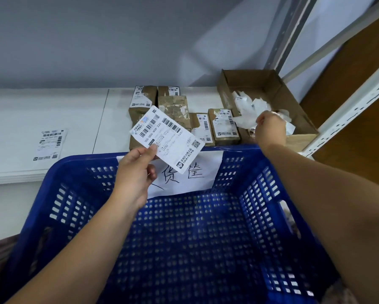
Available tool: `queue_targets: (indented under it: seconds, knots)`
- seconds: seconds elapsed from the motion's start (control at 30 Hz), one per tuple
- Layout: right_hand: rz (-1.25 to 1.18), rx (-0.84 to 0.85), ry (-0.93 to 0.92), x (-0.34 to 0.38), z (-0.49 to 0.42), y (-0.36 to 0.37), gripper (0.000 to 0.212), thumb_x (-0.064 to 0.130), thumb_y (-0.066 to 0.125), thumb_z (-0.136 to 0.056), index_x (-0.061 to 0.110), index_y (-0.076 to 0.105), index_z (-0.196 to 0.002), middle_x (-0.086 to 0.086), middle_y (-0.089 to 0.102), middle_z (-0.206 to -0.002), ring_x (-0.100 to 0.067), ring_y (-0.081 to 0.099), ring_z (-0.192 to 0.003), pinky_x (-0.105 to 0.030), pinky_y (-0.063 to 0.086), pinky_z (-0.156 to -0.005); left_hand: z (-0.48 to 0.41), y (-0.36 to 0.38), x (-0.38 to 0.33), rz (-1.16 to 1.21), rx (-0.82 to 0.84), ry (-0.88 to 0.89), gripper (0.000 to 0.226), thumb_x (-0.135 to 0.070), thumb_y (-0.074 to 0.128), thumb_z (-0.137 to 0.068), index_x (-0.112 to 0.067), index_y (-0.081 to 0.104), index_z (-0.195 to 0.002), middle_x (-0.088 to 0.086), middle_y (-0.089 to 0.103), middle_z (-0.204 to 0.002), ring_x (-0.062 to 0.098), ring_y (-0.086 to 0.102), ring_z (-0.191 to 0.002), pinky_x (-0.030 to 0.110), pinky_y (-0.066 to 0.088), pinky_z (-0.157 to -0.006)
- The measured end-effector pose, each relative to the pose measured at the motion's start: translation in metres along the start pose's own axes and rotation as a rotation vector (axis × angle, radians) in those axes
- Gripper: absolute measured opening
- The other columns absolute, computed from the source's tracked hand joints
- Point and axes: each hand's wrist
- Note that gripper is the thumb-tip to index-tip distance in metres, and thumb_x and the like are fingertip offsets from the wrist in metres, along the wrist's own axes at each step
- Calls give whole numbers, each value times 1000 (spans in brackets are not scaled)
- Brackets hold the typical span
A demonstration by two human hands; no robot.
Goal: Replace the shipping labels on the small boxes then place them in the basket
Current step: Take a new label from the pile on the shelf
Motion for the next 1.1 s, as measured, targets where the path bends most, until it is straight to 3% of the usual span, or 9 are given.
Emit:
queue_targets:
  seconds: [0.13, 0.23, 0.33, 0.43, 0.6, 0.73, 0.83, 0.9, 1.1]
  knots:
    - [133, 181, 0, -12, -7, 19, 35, -3, 46, -93, -2, 56, -126, -23, 55, -128, -37, 54, -116, -35, 44, -94, -4, 7, 5, -76, 31, 20, 14, -17, 59, -92, -13, 60, -78, 0, 69, -91, 9, 34, -46, 19, 33, -47]
    - [183, 296, -11, -17, -2, 30, 46, 29, 47, -101, 8, 38, -142, -25, 41, -138, -41, 42, -129, -43, 36, -106, -4, 10, 13, -105, 37, 9, 17, -17, 60, -91, -13, 59, -75, 2, 70, -89, 10, 34, -47, 23, 33, -51]
    - [492, 417, 4, -17, 2, 37, 75, 66, 36, -94, 29, 9, -153, -25, 22, -155, -42, 8, -148, -56, 9, -117, -5, 10, 19, -138, 41, -4, 18, -19, 60, -91, -12, 59, -75, 5, 69, -88, 10, 36, -46, 25, 33, -54]
    - [512, 469, 95, -14, -3, 37, 84, 76, 32, -88, 27, 10, -153, -20, 27, -156, -38, 10, -148, -61, 8, -114, -7, 9, 21, -145, 39, -8, 15, -19, 60, -92, -11, 60, -79, 4, 68, -87, 9, 36, -46, 22, 33, -52]
    - [539, 514, 186, -9, -7, 32, 85, 75, 40, -87, 17, 34, -148, -20, 19, -157, -40, 11, -145, -59, 11, -115, -2, 12, 25, -171, 57, -26, 17, -19, 59, -92, -12, 61, -78, 3, 69, -82, 10, 35, -49, 24, 33, -55]
    - [621, 409, 169, -5, -6, 33, 64, 64, 44, -91, 16, 52, -134, -16, 22, -152, -36, 17, -139, -51, 17, -112, 4, 13, 27, -206, 55, -60, 18, -20, 58, -93, -14, 64, -78, 1, 72, -82, 12, 36, -53, 26, 35, -58]
    - [533, 319, 99, -4, -3, 30, 42, 36, 45, -95, 13, 53, -129, -13, 45, -137, -32, 36, -130, -48, 20, -109, 7, 13, 26, -207, 61, -55, 21, -19, 58, -93, -15, 63, -73, -1, 70, -76, 11, 37, -53, 26, 35, -57]
    - [408, 229, 84, -4, 1, 27, 39, 22, 45, -91, 15, 49, -129, -13, 53, -128, -32, 44, -125, -49, 20, -108, 9, 13, 24, -192, 74, -46, 23, -18, 58, -93, -15, 61, -70, -3, 70, -75, 12, 35, -53, 25, 34, -56]
    - [173, -12, -64, 5, 23, 25, 43, 17, 50, -91, 16, 44, -134, -16, 50, -128, -35, 42, -120, -45, 32, -100, 11, 14, 16, -172, 63, -23, 14, -20, 58, -93, -13, 62, -81, 1, 72, -84, 12, 35, -52, 24, 36, -57]
Point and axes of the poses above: each hand's wrist, its own z-axis away from the middle knuckle, its own y-axis out of the palm, x = y × z
